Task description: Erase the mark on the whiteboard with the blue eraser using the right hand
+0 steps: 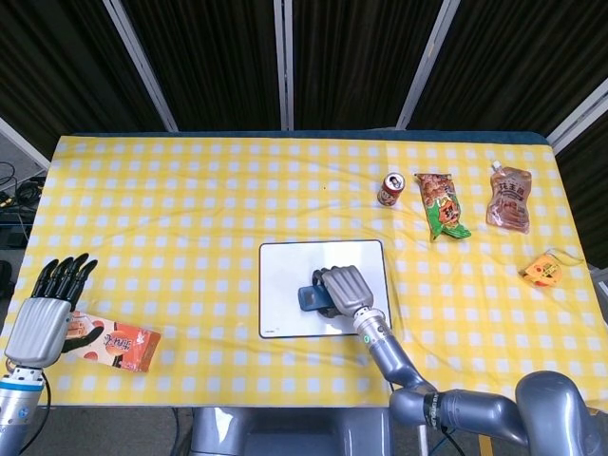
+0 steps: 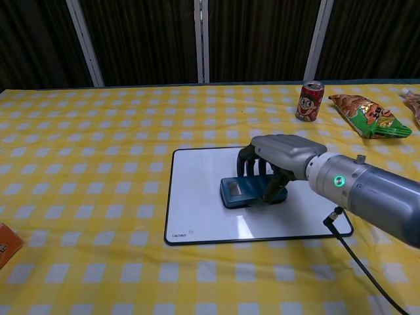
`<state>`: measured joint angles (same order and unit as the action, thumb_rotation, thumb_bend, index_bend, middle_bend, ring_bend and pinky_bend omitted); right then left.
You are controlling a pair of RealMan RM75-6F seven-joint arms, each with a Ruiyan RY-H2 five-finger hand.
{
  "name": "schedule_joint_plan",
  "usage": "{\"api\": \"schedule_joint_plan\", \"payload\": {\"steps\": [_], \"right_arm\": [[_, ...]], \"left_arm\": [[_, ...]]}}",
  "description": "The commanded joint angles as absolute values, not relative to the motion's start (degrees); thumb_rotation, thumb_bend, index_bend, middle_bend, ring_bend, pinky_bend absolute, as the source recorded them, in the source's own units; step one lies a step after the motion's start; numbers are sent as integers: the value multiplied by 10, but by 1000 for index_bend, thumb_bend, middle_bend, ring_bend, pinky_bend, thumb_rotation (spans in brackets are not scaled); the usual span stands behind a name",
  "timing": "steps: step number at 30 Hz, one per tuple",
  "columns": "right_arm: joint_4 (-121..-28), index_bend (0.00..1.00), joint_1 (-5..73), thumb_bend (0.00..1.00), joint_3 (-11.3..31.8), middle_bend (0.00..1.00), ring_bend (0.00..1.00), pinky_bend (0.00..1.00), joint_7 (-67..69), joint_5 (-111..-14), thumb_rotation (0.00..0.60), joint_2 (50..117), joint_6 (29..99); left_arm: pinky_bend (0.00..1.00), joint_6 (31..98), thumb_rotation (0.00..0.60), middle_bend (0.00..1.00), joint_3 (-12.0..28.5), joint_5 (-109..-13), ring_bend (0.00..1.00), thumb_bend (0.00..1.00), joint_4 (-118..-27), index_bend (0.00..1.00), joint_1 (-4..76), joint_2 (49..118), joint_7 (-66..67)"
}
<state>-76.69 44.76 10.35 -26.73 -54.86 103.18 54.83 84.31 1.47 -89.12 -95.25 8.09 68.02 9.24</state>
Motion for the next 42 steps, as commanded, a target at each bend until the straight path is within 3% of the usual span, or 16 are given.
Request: {"api": "schedule_joint_plan", "payload": {"steps": [1, 23, 42], "right_arm": [[-750, 827, 445, 229, 108, 755, 751, 793, -264, -541, 600, 1030, 547], [-745, 827, 398, 229, 113, 755, 751, 793, -264, -533, 600, 972, 589], [-798, 826, 416, 229, 91, 755, 750, 793, -275, -581, 600, 1010, 568]], "left_arm": [[0, 841, 600, 0, 16, -888, 0, 30, -951, 0, 82, 680, 92], [0, 854, 600, 0, 11, -906, 0, 30, -960, 0, 78, 678, 97], [0, 853, 600, 0, 11, -906, 0, 30, -961, 0, 78, 675, 92]]}}
